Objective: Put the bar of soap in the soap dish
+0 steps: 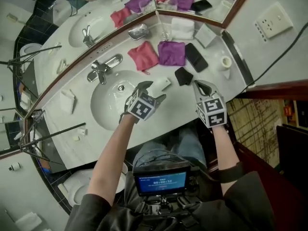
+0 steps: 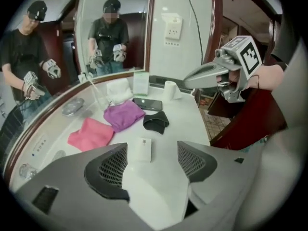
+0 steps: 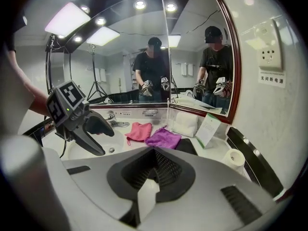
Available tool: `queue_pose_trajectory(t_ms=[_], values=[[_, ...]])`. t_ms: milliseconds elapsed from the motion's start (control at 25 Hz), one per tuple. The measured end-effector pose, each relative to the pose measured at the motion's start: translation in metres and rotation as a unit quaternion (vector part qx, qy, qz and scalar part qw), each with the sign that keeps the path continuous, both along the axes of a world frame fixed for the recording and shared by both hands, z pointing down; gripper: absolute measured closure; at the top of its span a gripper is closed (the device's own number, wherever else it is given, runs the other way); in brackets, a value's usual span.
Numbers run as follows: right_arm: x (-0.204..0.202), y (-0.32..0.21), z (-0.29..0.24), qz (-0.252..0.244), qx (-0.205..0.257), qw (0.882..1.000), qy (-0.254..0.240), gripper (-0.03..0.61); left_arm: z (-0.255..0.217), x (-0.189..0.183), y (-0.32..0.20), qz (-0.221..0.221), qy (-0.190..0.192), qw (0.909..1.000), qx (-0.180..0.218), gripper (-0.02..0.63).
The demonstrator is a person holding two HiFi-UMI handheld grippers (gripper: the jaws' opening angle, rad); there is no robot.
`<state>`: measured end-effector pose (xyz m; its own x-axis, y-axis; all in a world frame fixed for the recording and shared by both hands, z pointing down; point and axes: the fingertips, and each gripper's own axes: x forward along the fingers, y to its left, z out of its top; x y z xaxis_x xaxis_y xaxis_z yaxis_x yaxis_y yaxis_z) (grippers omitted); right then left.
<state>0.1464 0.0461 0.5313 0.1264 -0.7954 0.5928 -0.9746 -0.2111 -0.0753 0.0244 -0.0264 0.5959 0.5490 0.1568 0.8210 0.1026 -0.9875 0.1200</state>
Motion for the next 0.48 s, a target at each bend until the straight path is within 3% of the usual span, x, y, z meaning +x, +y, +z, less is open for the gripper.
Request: queue_pose_trajectory(t_ms=[200,480], values=[[0.000,0.013,0.017,0.012,-0.005,1.000,-0.011,0.561,0.047,0.024,0.005,0.026,-0.045,0.9986,-0.012,0.288],[0.004,0.023,0.034,0.034,-0.006,0.999,-0.026,0.561,0.096,0.029,0.002,0.046,-0.101,0.9938,-0.012,0.288]])
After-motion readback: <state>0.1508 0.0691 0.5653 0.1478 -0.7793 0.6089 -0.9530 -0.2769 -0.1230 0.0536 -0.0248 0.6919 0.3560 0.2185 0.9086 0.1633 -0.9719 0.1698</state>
